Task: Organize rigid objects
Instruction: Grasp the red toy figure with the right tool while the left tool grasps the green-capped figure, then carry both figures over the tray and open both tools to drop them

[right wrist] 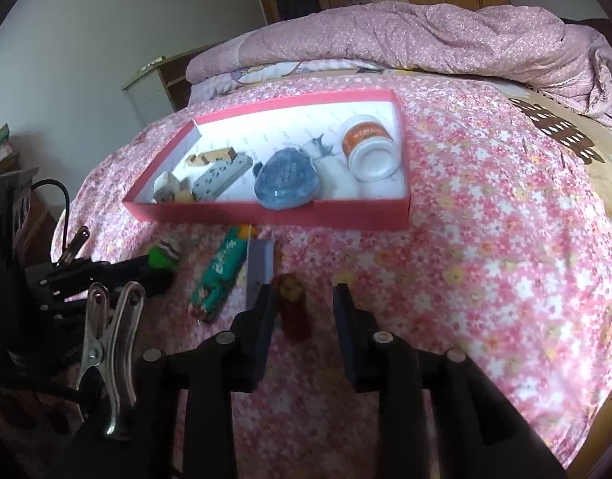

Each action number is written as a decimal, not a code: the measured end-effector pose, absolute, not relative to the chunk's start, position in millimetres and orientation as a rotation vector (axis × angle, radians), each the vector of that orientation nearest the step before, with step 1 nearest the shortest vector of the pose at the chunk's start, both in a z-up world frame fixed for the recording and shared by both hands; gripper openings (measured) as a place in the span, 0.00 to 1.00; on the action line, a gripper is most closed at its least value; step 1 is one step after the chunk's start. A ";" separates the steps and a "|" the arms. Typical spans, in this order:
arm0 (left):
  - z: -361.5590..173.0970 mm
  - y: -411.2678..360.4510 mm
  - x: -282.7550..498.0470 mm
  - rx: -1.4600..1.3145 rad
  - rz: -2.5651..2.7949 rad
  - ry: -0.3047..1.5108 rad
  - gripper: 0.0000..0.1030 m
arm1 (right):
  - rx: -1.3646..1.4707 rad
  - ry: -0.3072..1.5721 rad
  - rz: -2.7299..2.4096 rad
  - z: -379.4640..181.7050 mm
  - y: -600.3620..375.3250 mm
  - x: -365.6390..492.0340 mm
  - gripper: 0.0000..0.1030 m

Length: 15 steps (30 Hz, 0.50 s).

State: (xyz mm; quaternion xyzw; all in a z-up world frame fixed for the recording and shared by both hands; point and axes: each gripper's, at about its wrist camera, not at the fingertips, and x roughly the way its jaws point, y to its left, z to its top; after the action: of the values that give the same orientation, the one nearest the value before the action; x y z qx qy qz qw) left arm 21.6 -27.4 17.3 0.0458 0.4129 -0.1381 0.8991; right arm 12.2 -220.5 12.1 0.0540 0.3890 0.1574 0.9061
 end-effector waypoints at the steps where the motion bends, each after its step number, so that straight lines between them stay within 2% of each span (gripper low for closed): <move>1: 16.4 -25.2 22.3 0.079 -0.289 0.856 0.25 | 0.110 0.808 0.326 10.3 -220.3 10.7 0.30; 7: 15.2 -23.3 21.4 0.046 -0.297 0.834 0.28 | 0.114 0.812 0.316 0.6 -216.2 10.4 0.30; 15: 15.0 -29.9 26.5 0.044 -0.307 0.821 0.41 | 0.128 0.793 0.312 -0.9 -215.8 10.0 0.30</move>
State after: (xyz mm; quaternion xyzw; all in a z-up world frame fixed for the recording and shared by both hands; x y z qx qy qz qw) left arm 26.5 -29.9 15.0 0.0215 0.3974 -0.1485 0.9053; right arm 10.0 -215.8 -0.9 0.0621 0.3843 0.1512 0.9086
